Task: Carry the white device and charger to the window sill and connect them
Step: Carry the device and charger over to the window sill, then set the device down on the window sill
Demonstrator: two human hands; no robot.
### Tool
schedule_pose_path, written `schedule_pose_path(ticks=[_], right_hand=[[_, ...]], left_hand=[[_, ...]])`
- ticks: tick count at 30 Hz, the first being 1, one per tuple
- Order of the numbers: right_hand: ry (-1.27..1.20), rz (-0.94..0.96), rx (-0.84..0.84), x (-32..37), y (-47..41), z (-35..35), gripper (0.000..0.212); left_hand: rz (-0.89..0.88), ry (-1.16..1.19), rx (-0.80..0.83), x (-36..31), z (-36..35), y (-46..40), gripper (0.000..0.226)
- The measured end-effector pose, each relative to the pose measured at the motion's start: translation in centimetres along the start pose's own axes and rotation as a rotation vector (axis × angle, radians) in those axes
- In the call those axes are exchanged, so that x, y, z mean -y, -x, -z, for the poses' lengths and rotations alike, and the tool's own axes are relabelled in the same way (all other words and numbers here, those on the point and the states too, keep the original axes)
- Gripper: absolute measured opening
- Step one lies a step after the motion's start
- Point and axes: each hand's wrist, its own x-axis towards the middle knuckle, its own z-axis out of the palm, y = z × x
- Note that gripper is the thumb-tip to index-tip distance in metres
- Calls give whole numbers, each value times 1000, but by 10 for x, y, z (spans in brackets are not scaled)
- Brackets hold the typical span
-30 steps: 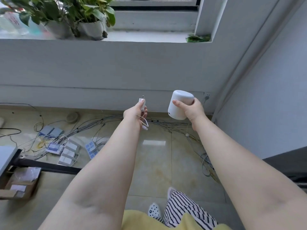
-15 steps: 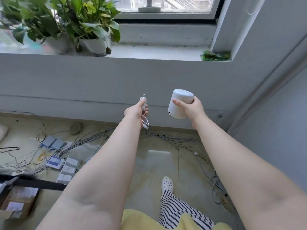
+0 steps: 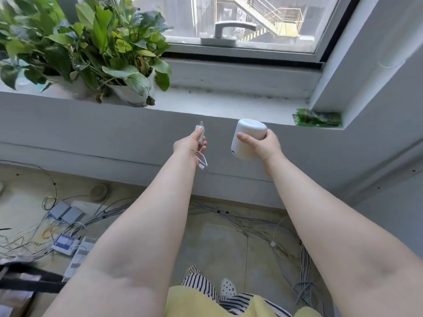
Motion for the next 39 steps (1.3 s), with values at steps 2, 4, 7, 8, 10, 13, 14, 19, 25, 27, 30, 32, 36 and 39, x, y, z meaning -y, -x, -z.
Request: schedule_pose_path(ticks=[2, 4, 7, 8, 10, 13, 14, 19, 25, 27, 30, 32, 36, 39], right_hand=[[-15, 7, -6, 8, -15, -7, 69], [-23, 11, -21, 15, -30, -13, 68], [-10, 21, -53, 26, -57, -23, 67], [-12, 29, -60, 29, -66, -27, 67], [-16, 51, -83, 37, -85, -34, 66], [-8, 95, -141, 47, -113, -48, 67], [-2, 112, -154, 47, -121, -51, 69], [22, 156, -201, 44, -155, -70, 71], [8, 136, -231, 41, -175, -73, 74], [7, 126, -231, 40, -178, -71, 73], [16, 118, -219, 38, -181, -68, 70], [12, 121, -203, 37, -180, -65, 69], [36, 126, -180, 40, -181, -63, 70], [37, 130, -171, 41, -180, -63, 69]], left_hand=[[-6, -9, 7, -12, -9, -13, 23], [-4, -18, 13, -23, -18, -26, 23], [-2, -21, 25, -42, -32, -49, 23], [-3, -14, 34, -49, -38, -56, 23], [-9, 5, 56, -64, -49, -71, 23], [-35, 27, 82, -85, -65, -95, 24], [-41, 23, 86, -89, -69, -101, 23], [-30, -8, 99, -106, -80, -134, 21], [-55, 18, 75, -106, -86, -161, 25], [-49, 32, 86, -103, -88, -165, 29], [-47, 41, 101, -100, -91, -167, 30], [-50, 50, 101, -99, -94, -168, 36], [-37, 66, 95, -97, -96, -167, 36], [-35, 76, 91, -98, -95, -166, 34]])
